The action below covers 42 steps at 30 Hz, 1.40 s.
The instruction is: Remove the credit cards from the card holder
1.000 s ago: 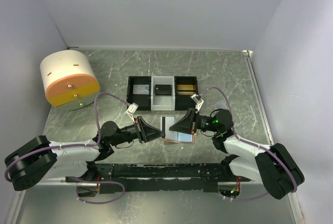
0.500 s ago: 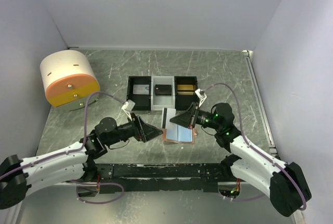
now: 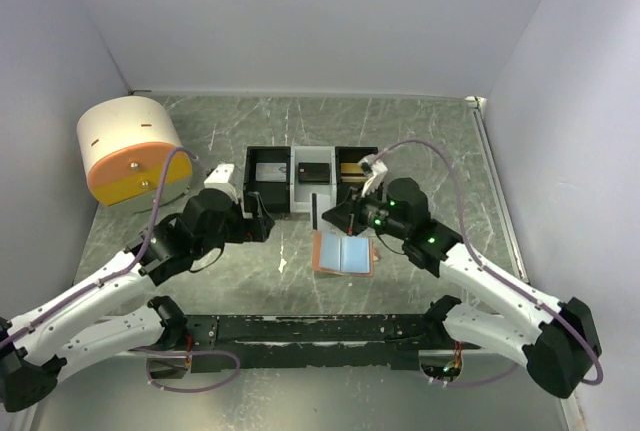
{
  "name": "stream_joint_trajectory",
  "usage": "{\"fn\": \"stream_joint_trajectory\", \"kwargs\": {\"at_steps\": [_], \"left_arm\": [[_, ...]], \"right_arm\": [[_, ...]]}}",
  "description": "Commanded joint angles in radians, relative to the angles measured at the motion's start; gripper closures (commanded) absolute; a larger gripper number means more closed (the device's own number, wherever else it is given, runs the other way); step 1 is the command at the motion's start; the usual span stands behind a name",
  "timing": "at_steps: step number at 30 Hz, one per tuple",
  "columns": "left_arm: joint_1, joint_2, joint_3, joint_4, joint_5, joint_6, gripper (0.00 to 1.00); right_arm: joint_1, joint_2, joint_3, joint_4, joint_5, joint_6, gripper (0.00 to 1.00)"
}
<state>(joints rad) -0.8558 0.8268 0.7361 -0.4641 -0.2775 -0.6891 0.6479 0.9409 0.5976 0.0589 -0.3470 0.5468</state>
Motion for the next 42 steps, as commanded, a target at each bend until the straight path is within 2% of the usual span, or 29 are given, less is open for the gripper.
{"fn": "stream_joint_trajectory", "kwargs": {"at_steps": [1, 4, 7, 12, 15, 23, 27, 35, 42], "left_arm": [[0.141, 0.022, 0.041, -0.134, 0.006, 0.119, 0.00], [0.279, 0.033, 0.058, -0.151, 0.070, 0.183, 0.00], [0.400, 0.045, 0.086, -0.171, 0.120, 0.235, 0.00], [0.571, 0.062, 0.089, -0.134, 0.187, 0.292, 0.00], [0.638, 0.032, 0.065, -0.092, 0.208, 0.302, 0.00], [0.647, -0.106, 0.047, -0.098, 0.083, 0.288, 0.00], [0.648, -0.145, 0.032, -0.083, 0.089, 0.290, 0.00], [0.647, -0.127, 0.046, -0.101, 0.121, 0.294, 0.00], [0.647, -0.150, 0.035, -0.082, 0.123, 0.297, 0.01]], "right_arm": [[0.131, 0.077, 0.088, -0.072, 0.237, -0.137, 1.00], [0.199, 0.143, 0.146, -0.091, 0.317, -0.187, 1.00], [0.216, 0.217, 0.217, -0.117, 0.358, -0.217, 1.00], [0.258, 0.365, 0.369, -0.188, 0.434, -0.302, 1.00], [0.278, 0.454, 0.461, -0.217, 0.472, -0.346, 1.00], [0.298, 0.730, 0.726, -0.307, 0.541, -0.437, 1.00], [0.301, 0.864, 0.872, -0.380, 0.591, -0.494, 1.00], [0.302, 1.060, 1.093, -0.454, 0.663, -0.617, 1.00], [0.301, 1.170, 1.184, -0.443, 0.746, -0.741, 1.00]]}}
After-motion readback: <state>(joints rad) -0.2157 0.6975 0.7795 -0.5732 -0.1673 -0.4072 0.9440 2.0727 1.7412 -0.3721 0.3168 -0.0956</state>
